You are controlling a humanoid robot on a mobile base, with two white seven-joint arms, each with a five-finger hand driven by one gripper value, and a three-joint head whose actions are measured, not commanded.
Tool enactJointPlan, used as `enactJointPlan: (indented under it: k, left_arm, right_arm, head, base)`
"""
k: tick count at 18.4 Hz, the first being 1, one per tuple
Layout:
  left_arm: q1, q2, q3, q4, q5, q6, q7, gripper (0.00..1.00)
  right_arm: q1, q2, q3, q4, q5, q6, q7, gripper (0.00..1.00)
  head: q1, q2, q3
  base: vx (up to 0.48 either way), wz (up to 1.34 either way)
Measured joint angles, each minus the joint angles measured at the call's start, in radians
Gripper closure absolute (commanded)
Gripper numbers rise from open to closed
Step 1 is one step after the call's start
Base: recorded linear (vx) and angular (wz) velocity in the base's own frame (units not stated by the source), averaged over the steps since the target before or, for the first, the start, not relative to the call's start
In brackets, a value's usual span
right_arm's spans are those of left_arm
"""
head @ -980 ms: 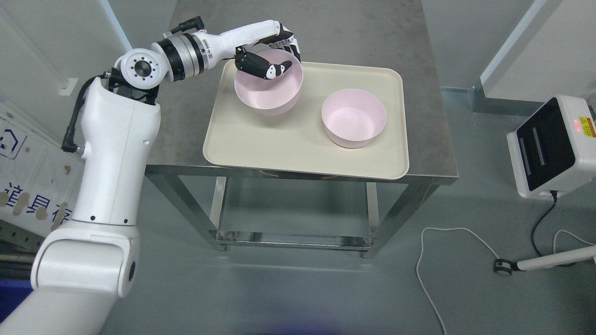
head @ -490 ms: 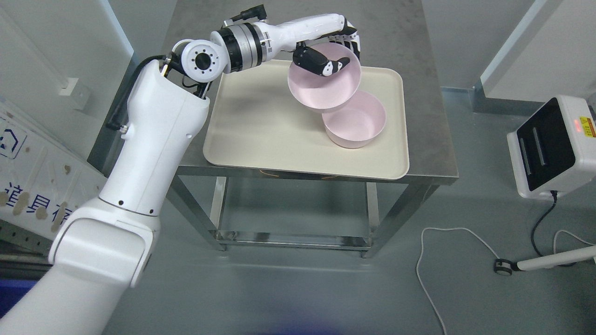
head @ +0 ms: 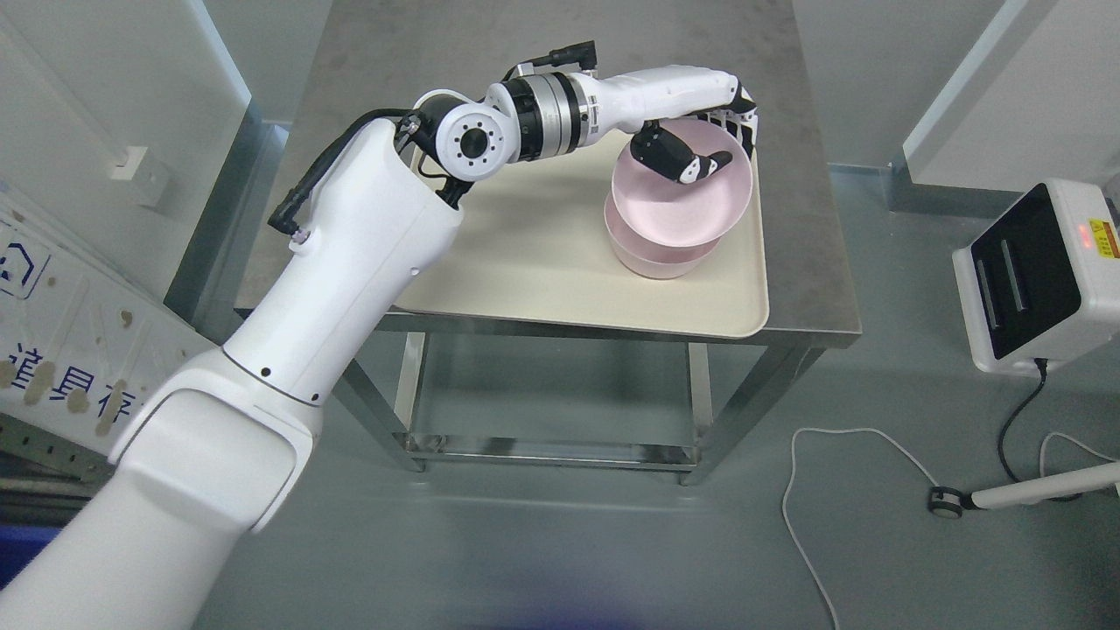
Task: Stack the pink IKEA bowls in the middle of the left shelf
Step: 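Carry the bowl over the other pink bowl and lower it inside, then release the stacked bowl and move the left hand to the stack's rim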
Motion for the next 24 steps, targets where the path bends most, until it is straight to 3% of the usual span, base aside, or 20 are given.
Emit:
enactJointPlan:
  k: [10,11,12,13,14,20,24]
  left_arm:
    - [-0.067,-0.009,-0.054,0.048,-0.032,-0.002,-0.042,0.93]
    - [-0.069,-0.009,-0.056,0.051,-0.035,-0.002,-0.053,0.90]
    - [-0.070,-0.010,-0.058,0.054,-0.038,-0.002,-0.062,0.76]
    - [-0.071,-0.010,-0.060,0.057,-0.040,-0.002,-0.069,0.50]
    - [-0.071,-0.011,-0.060,0.060,-0.042,-0.002,-0.073,0.42]
    - [-0.067,-0.013,0.005,0.068,-0.017,0.002,-0.067,0.27]
    - [-0.020,-0.013,0.125,0.050,0.147,-0.005,-0.047,0.26]
  right_arm:
    - [0.000,0.000,0.000,0.000,0.000,0.000,0.000,0.00]
    - [0.000,0.000,0.000,0.000,0.000,0.000,0.000,0.00]
    - [0.000,0.000,0.000,0.000,0.000,0.000,0.000,0.00]
    - [0.000,0.000,0.000,0.000,0.000,0.000,0.000,0.00]
    - [0.000,0.000,0.000,0.000,0.000,0.000,0.000,0.00]
    - [0.000,0.000,0.000,0.000,0.000,0.000,0.000,0.00]
    - [0.000,0.000,0.000,0.000,0.000,0.000,0.000,0.00]
  head:
    - [0.0000,0.000,0.000]
    - [0.0000,0.000,0.000]
    - [0.0000,0.000,0.000]
    - [0.0000,0.000,0.000]
    - [0.0000,0.000,0.000]
    - [0.0000,0.000,0.000]
    - [0.0000,0.000,0.000]
  base:
    - [0.000,0.00]
    - [0.000,0.00]
    - [0.000,0.00]
    - [0.000,0.00]
    - [0.000,0.00]
    - [0.000,0.00]
    - [0.000,0.00]
